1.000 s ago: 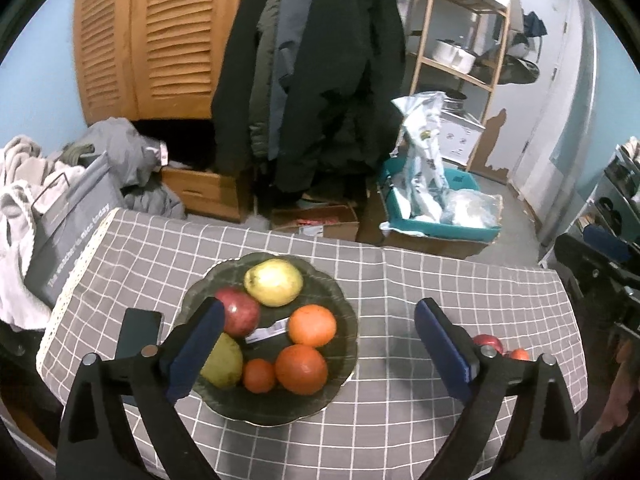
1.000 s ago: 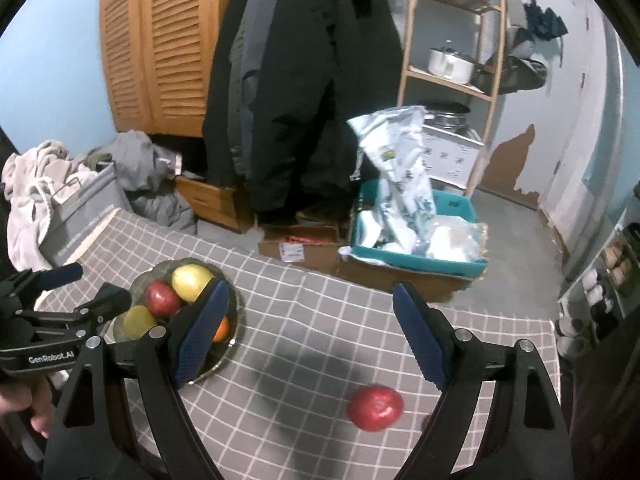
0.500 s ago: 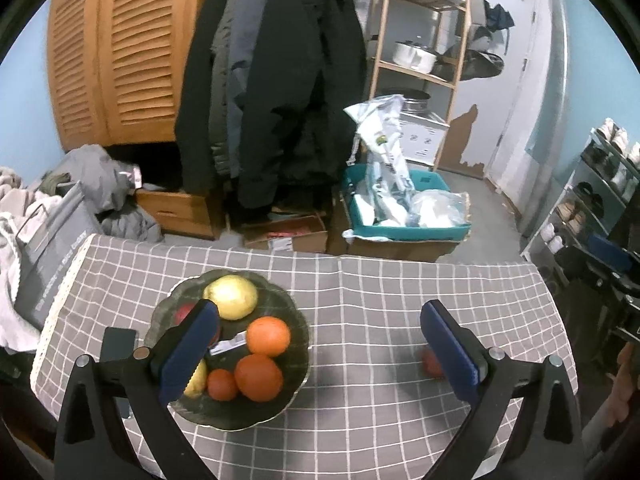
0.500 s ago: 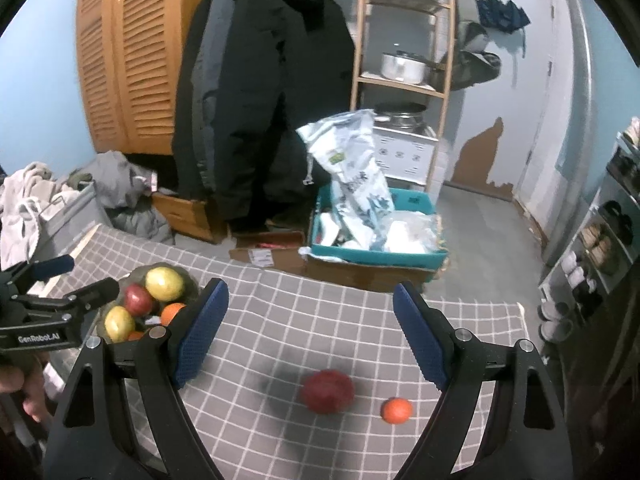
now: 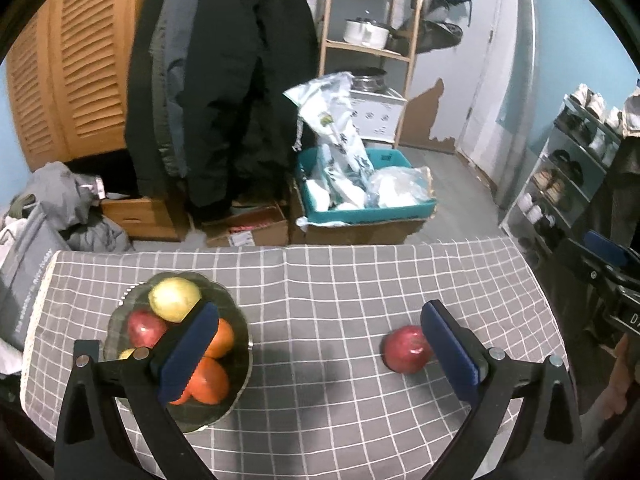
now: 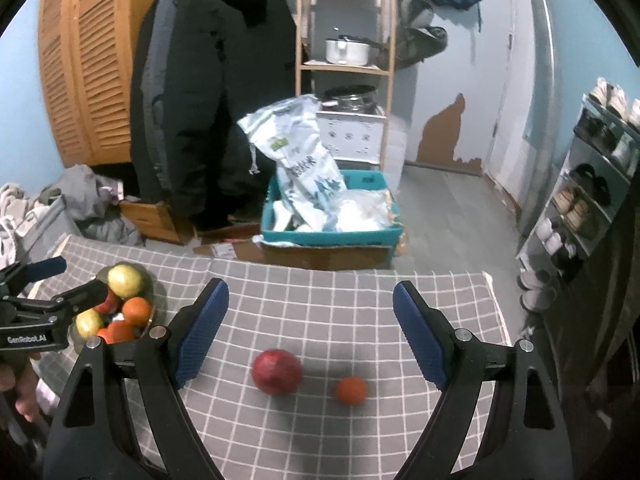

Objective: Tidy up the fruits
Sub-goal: 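Raise both tools from the bowl and move toward the red apple and tangerine, then grasp the red apple with the left tool while the right tool grasps the tangerine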

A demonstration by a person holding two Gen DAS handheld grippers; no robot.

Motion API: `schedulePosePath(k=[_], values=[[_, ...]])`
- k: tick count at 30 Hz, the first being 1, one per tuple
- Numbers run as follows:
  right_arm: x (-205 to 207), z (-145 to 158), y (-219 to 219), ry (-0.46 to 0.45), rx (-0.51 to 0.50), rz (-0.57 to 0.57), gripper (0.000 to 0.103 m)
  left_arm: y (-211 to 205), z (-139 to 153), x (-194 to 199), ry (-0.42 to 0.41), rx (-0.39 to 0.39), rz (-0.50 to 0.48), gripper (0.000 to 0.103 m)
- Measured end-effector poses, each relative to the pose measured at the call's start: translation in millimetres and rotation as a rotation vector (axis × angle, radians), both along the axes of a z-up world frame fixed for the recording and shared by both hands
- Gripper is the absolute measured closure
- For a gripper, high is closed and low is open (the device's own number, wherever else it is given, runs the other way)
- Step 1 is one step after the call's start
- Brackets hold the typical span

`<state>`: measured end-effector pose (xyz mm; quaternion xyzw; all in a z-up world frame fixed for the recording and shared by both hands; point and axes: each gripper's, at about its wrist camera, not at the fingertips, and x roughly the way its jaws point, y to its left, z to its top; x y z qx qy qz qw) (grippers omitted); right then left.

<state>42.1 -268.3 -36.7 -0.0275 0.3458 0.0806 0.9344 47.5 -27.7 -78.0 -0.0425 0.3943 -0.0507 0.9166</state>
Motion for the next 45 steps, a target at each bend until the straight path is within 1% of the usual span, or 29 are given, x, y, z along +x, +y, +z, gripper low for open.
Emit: schedulePosePath(k=[4, 8, 12, 22, 30, 35, 39, 42, 45], values=[[2, -10, -12, 0.023, 0.0, -0.016, 0.018, -13, -9, 7, 0.031, -0.003, -0.017, 0.001], [7, -26, -19, 0.061, -0.011, -0.026, 0.018, -25, -23, 14, 0.058, 0.019, -0.031, 0.001], [18, -56, -28, 0.139, -0.017, -0.044, 0.018, -37, -39, 22, 0.085, 0.043, -0.043, 0.001], [37, -116, -44, 0.3, -0.009, -0.083, 0.018, -64, -82, 40, 0.168, 0.077, -0.071, 0.001], [50, -169, -49, 0.427, -0.029, -0.089, 0.019, -80, -114, 51, 0.234, 0.082, -0.095, 0.001], [56, -200, -48, 0.5, -0.027, -0.09, 0.027, -88, -136, 57, 0.279, 0.079, -0.102, 0.001], [58, -220, -48, 0.546, -0.015, -0.087, 0.028, -92, -148, 61, 0.305, 0.069, -0.105, 0.001], [58, -232, -48, 0.577, -0.014, -0.085, 0.033, -97, -155, 63, 0.318, 0.071, -0.112, 0.001], [57, -241, -48, 0.597, -0.012, -0.082, 0.043, -103, -159, 63, 0.323, 0.08, -0.127, 0.001]])
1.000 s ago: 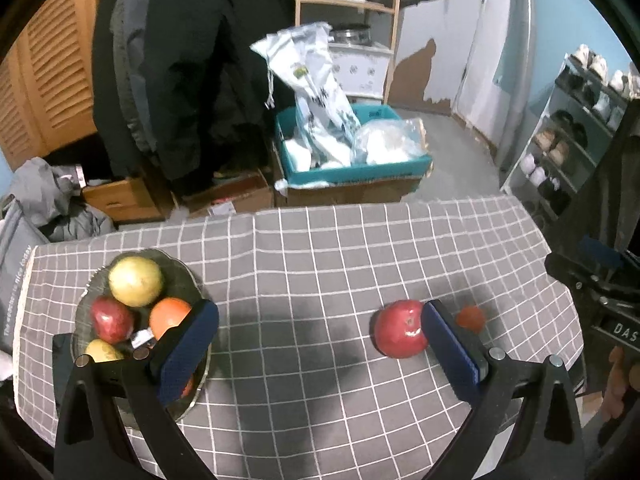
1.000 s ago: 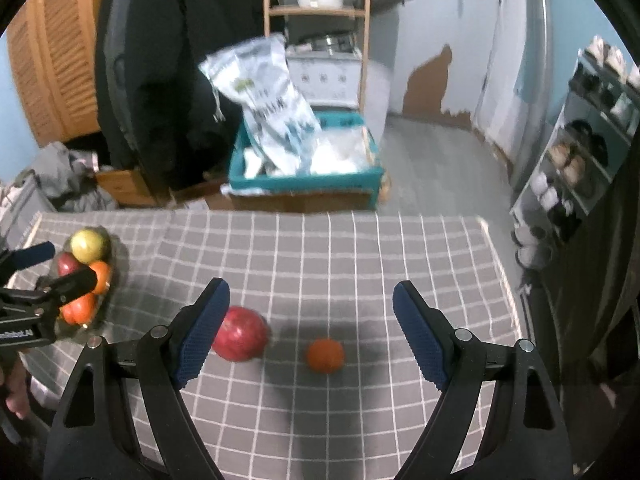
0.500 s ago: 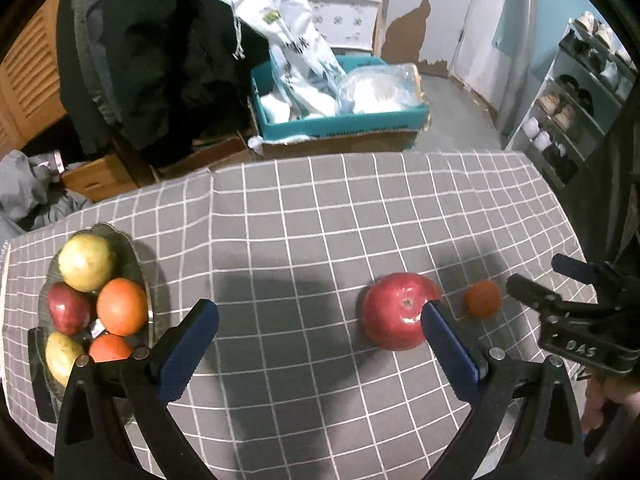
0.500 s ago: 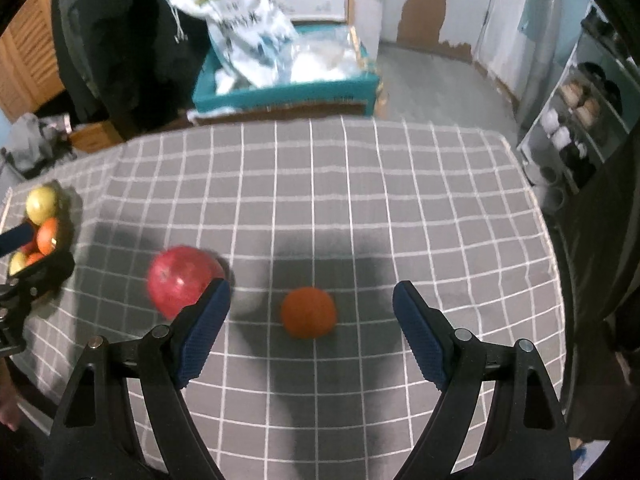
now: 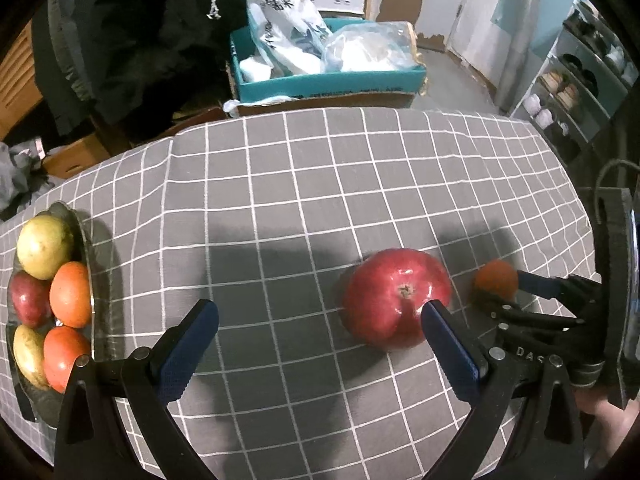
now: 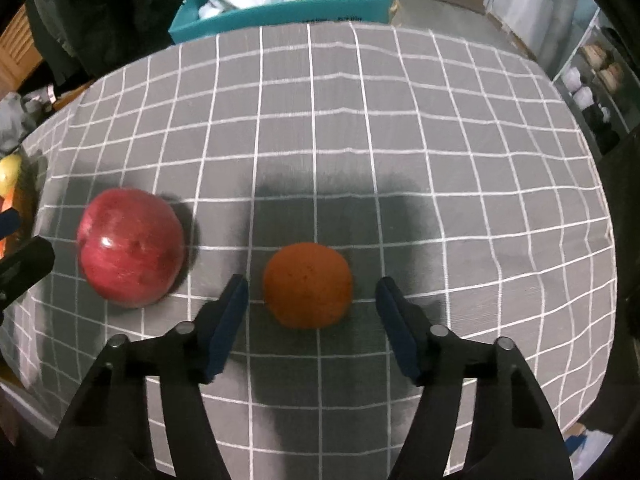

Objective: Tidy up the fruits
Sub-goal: 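Grasp the red apple with the left tool while the right tool grasps the tangerine, then lift the apple and tangerine in both tools and carry them over the bowl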

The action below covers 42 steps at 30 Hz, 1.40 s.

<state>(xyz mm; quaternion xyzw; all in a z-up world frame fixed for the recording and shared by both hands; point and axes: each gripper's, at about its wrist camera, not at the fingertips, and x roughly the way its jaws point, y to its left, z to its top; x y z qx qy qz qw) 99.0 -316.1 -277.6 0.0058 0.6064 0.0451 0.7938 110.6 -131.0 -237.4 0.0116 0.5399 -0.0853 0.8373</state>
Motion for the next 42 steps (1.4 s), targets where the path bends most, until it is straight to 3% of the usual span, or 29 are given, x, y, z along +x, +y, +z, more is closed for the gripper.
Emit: schedulePosePath(k=[2, 3, 9, 18, 24, 27, 29, 42], values=[[-2, -4, 0, 0.011, 0.002, 0.003, 0.058, -5, -4, 1, 0.007, 0.006, -0.013, 0.001], [-4, -3, 1, 0.008, 0.009, 0.007, 0.059, -7, -5, 1, 0.009, 0.009, -0.017, 0.001], [-12, 3, -7, -0.024, -0.036, -0.006, 0.06, -21, -15, 6, 0.027, -0.005, -0.036, 0.001], [-14, 19, -52, -0.046, -0.066, -0.056, 0.06, -42, -33, 14, 0.061, 0.008, -0.075, 0.001], [7, 14, -62, -0.048, -0.066, -0.052, 0.06, -46, -46, 19, 0.091, -0.009, -0.076, 0.002], [19, 12, -61, -0.048, -0.064, -0.054, 0.06, -44, -48, 21, 0.102, -0.056, -0.083, 0.012], [18, 12, -53, -0.05, -0.066, -0.052, 0.06, -45, -47, 19, 0.102, -0.084, -0.099, 0.025], [11, 28, -27, -0.087, -0.071, -0.046, 0.06, -42, -35, 12, 0.058, -0.057, -0.092, 0.026]])
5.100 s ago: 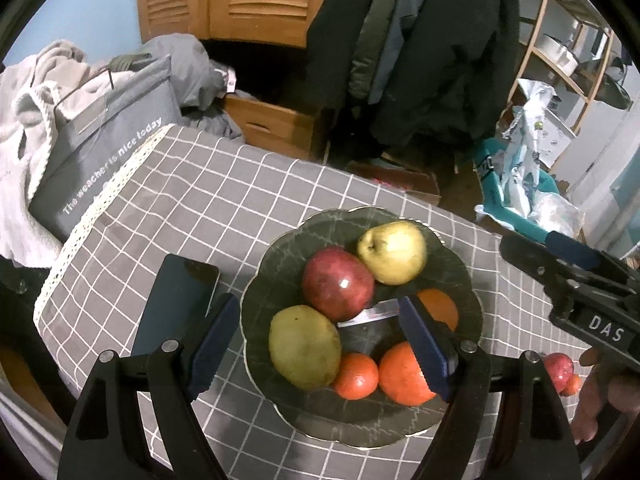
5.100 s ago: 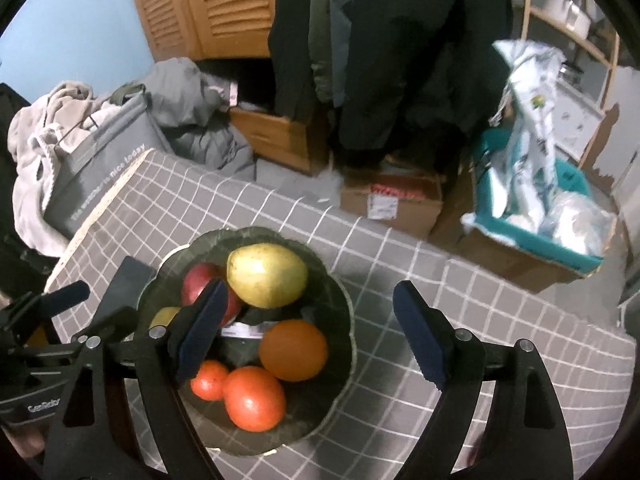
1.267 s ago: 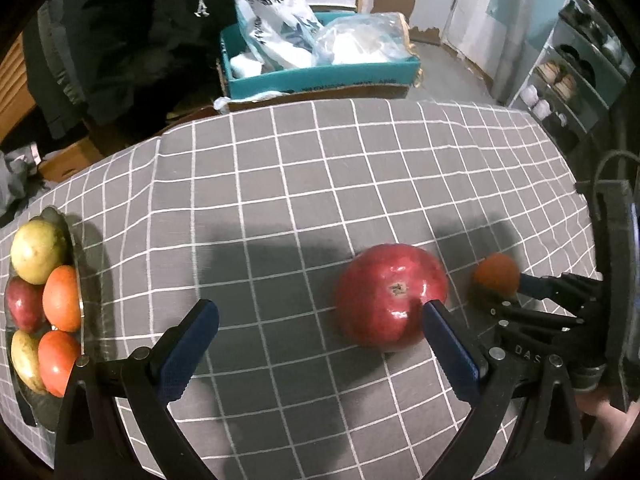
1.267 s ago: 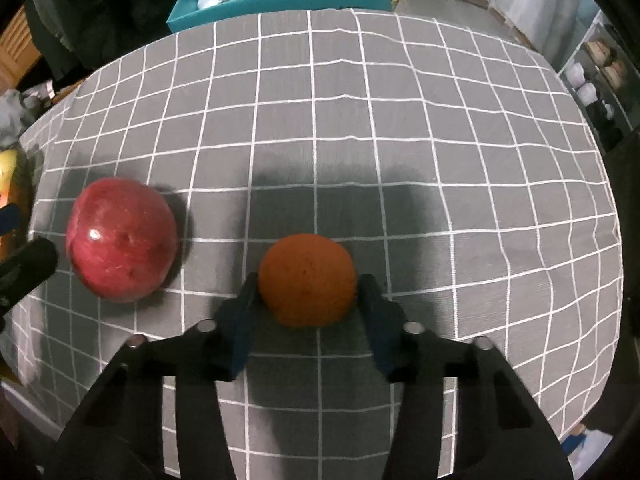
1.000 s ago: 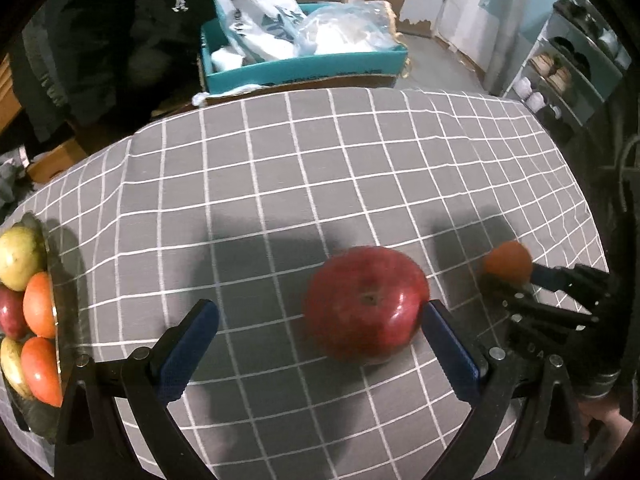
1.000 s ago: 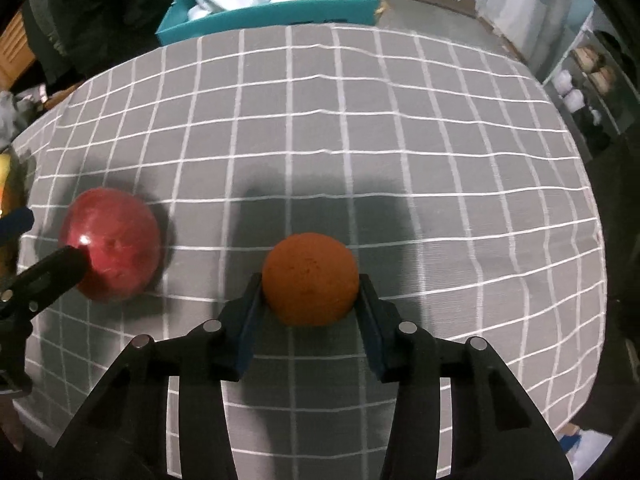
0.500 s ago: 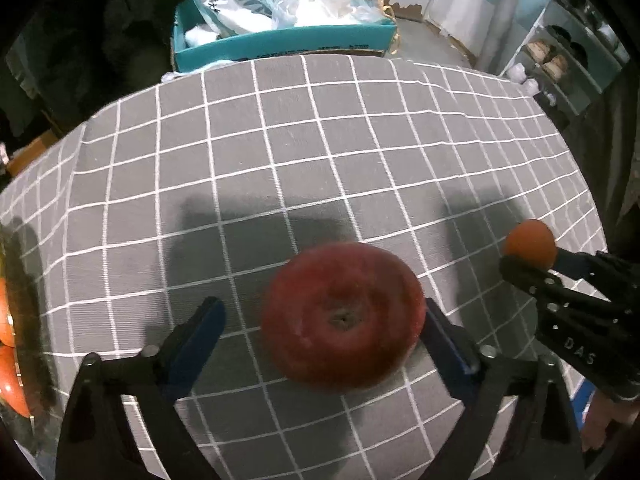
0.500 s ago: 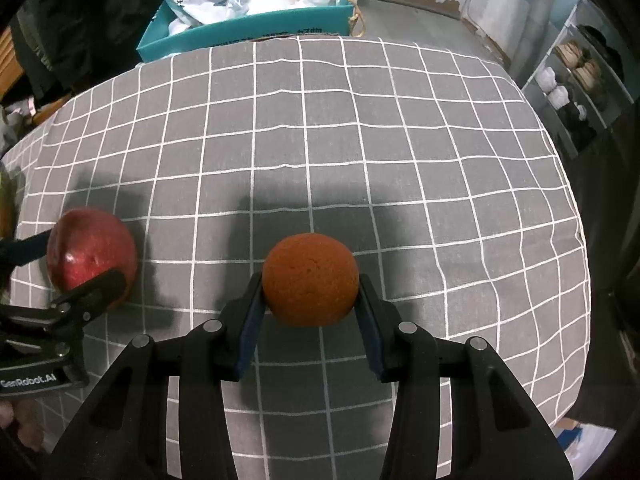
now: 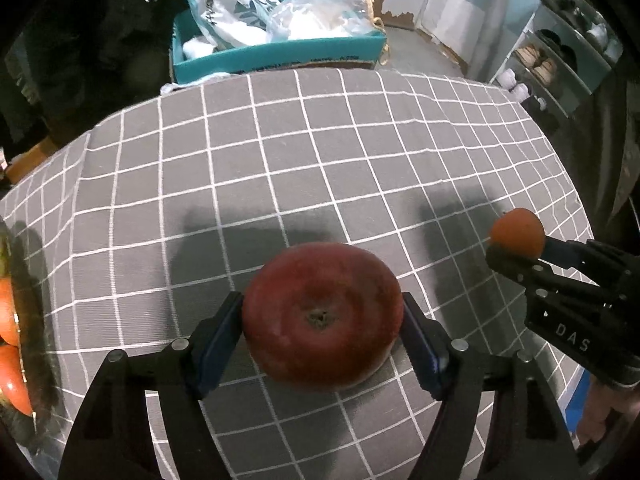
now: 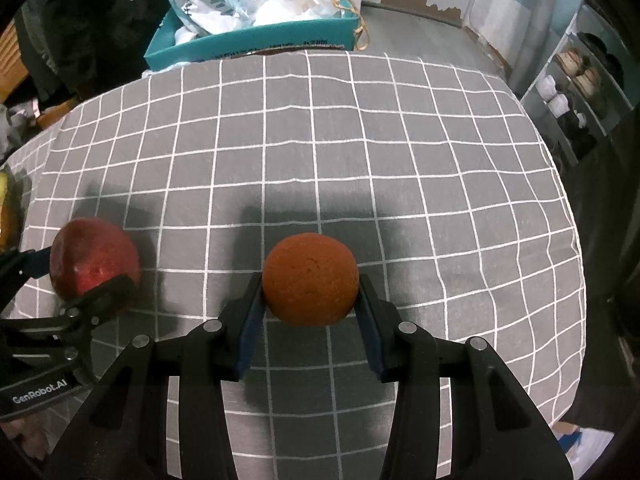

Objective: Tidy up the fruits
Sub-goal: 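Lift the apple and tangerine in both tools and carry them over the bowl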

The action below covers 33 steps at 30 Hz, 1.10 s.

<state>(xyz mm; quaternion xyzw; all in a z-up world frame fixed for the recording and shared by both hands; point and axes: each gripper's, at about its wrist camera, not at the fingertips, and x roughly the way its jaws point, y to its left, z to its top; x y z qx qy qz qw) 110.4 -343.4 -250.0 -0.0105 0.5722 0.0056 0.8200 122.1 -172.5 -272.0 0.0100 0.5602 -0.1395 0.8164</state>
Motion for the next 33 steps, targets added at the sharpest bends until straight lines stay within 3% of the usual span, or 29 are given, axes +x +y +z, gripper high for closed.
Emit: schedulePosePath(k=[9, 33], values=[[-4, 24, 13, -0.063, -0.005, 0.014, 0.06, 18, 26, -6, -0.057, 0.002, 0.029, 0.026], [-31, 128, 61, -0.291, 0.038, 0.121, 0.06, 77, 123, -45, -0.259, -0.009, 0.108, 0.026]])
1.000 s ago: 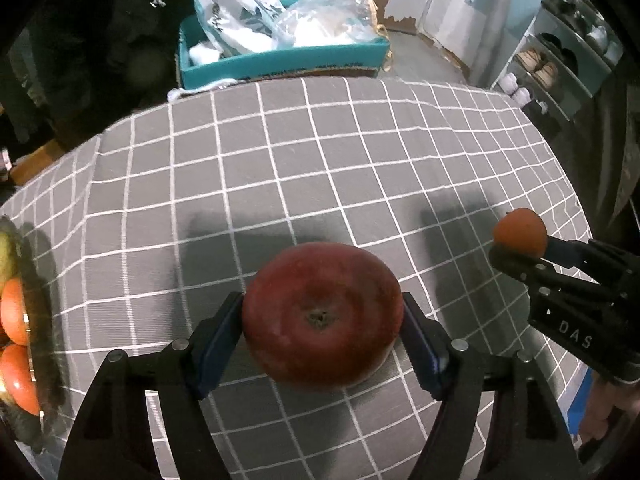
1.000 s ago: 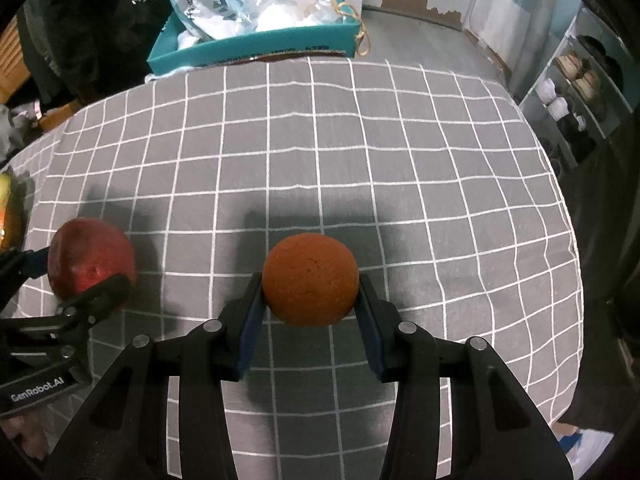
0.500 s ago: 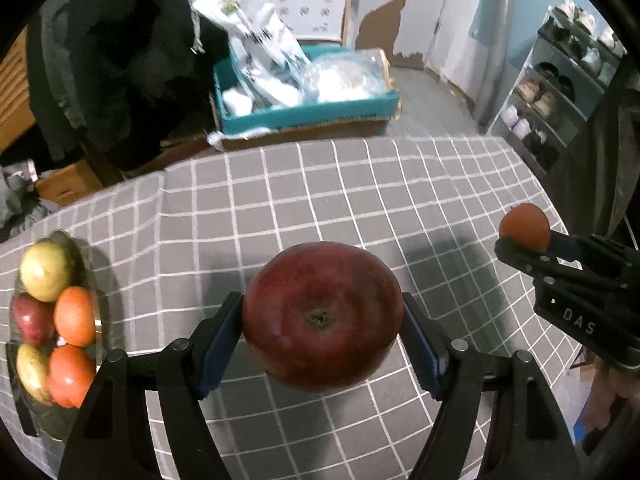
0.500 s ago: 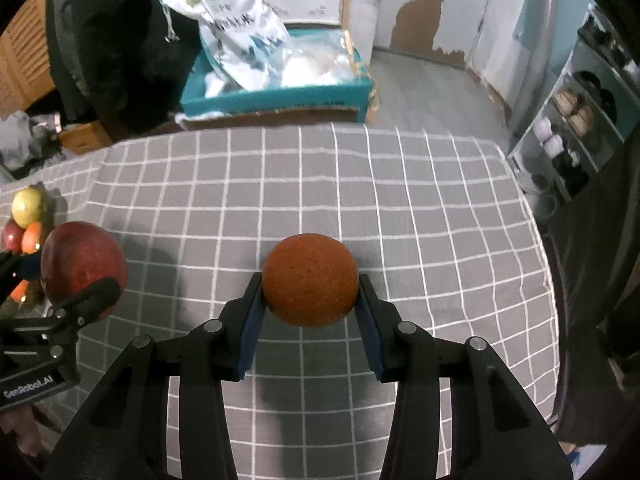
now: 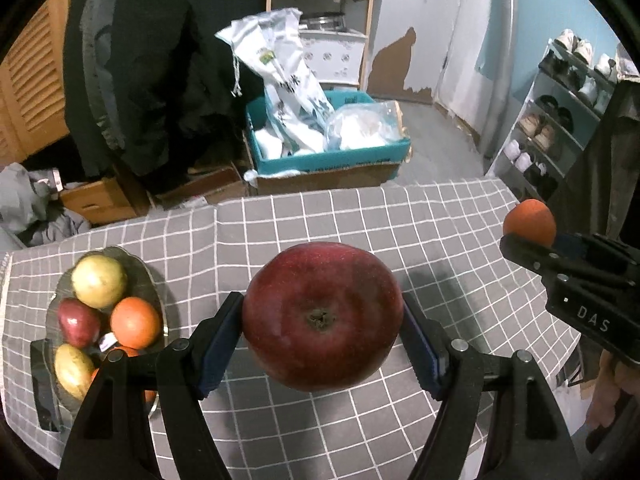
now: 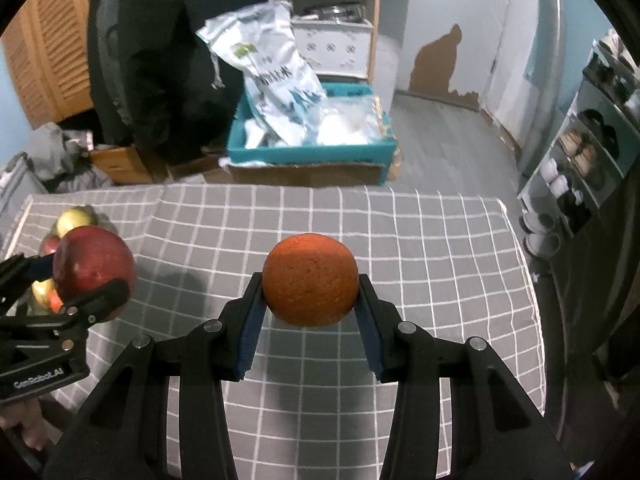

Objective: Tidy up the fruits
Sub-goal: 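Lift the apple and tangerine in both tools and carry them over the bowl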

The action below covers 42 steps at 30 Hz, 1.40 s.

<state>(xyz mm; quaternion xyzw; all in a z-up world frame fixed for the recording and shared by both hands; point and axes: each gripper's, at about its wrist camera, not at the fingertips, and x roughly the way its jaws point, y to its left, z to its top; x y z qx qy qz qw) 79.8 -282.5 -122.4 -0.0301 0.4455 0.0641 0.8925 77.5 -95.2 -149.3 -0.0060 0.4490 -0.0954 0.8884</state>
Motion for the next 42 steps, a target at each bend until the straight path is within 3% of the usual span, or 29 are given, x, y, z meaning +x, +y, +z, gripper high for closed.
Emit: schedulePosePath(k=[23, 42], values=[[-15, 55, 68, -0.117, 0.023, 0.134, 0.06, 65, 53, -29, -0.118, -0.011, 0.098, 0.026], [-5, 64, 146, -0.103, 0.059, 0.258, 0.06, 140, 52, -41, -0.126, -0.009, 0.245, 0.026]])
